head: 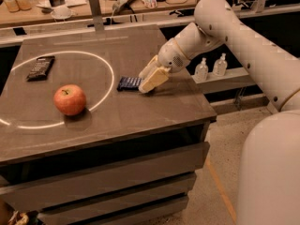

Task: Move rxbar blueberry near rxbar chocolate

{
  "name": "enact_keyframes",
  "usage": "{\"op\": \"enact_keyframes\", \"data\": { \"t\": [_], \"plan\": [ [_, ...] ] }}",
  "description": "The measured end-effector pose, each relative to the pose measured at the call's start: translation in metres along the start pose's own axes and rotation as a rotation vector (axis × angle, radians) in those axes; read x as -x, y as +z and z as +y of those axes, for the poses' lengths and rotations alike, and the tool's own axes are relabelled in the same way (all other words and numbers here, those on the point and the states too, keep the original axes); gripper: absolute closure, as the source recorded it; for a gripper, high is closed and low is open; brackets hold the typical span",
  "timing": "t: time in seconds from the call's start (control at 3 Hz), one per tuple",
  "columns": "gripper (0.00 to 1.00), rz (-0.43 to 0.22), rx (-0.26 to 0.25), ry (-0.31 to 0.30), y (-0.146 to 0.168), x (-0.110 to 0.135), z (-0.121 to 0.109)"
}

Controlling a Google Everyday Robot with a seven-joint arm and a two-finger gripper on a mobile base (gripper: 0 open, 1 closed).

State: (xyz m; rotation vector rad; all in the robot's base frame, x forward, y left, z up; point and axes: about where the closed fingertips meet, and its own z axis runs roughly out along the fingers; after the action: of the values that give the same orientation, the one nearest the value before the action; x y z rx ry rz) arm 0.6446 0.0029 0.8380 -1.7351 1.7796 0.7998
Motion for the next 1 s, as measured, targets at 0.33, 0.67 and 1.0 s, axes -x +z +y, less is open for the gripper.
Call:
{"op": "enact_keyframes", "data": {
  "t": [0.33, 0.67, 1.0],
  "plan": [
    [0.82, 0.0, 0.005, 0.002, 0.003, 0.0, 0.0],
    [1.0, -0.049, -0.048, -0.021, 0.001, 0.015, -0.004],
    [1.0, -0.171, -0.152, -0.109, 0.002, 0.07, -0.028]
  ]
}}
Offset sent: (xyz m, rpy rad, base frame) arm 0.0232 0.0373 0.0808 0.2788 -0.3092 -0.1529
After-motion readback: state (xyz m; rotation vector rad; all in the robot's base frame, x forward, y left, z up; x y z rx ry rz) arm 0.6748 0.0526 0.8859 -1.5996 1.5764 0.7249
